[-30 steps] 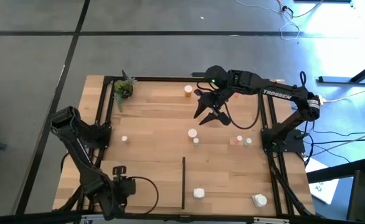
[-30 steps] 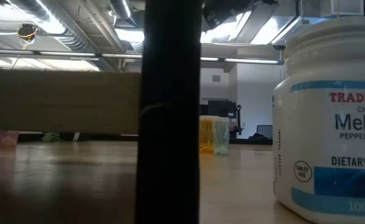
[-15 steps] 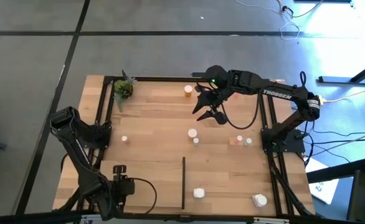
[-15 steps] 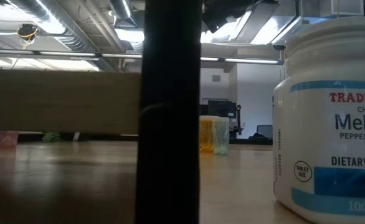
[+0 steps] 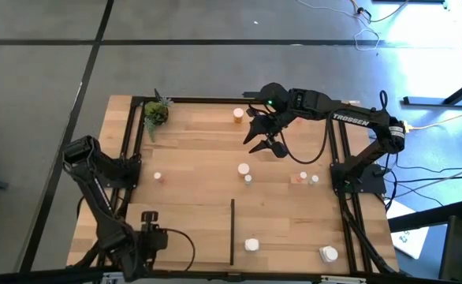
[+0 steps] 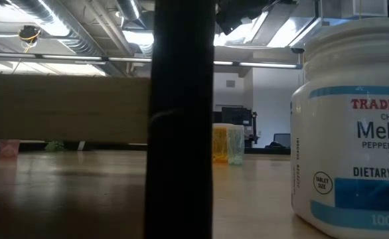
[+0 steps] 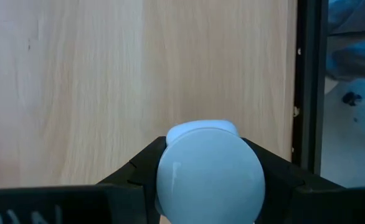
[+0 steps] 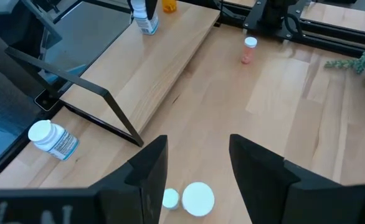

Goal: Pick and place medicine bottles onto shelf by color
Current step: Put the top big white pill bottle on the shelf

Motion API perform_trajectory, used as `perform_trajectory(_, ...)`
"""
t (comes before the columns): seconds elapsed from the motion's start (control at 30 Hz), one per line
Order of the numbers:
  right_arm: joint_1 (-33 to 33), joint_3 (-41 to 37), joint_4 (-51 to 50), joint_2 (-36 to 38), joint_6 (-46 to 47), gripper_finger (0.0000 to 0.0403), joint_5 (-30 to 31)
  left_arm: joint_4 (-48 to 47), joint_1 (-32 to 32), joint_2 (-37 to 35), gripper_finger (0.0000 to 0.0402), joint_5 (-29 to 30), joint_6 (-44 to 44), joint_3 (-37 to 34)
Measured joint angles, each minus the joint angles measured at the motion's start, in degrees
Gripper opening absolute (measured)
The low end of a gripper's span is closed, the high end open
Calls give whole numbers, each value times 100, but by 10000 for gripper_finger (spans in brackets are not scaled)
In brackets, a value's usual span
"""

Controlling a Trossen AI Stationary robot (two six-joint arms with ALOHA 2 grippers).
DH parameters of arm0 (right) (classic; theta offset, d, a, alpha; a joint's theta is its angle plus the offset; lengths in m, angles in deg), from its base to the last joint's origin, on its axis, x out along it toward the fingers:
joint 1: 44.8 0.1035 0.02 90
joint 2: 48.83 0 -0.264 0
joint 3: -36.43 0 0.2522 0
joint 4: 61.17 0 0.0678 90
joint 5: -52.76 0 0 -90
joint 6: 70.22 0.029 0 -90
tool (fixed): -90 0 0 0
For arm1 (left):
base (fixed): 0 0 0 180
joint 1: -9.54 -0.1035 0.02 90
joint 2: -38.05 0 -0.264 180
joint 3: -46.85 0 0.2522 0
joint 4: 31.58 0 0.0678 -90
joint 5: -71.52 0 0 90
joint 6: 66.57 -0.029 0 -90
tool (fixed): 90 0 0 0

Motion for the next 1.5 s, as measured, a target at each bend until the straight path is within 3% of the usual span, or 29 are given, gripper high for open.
perform_trajectory(1.5,2,0,20,0,0,174,2,-4,52,7,168,-15,-286,0)
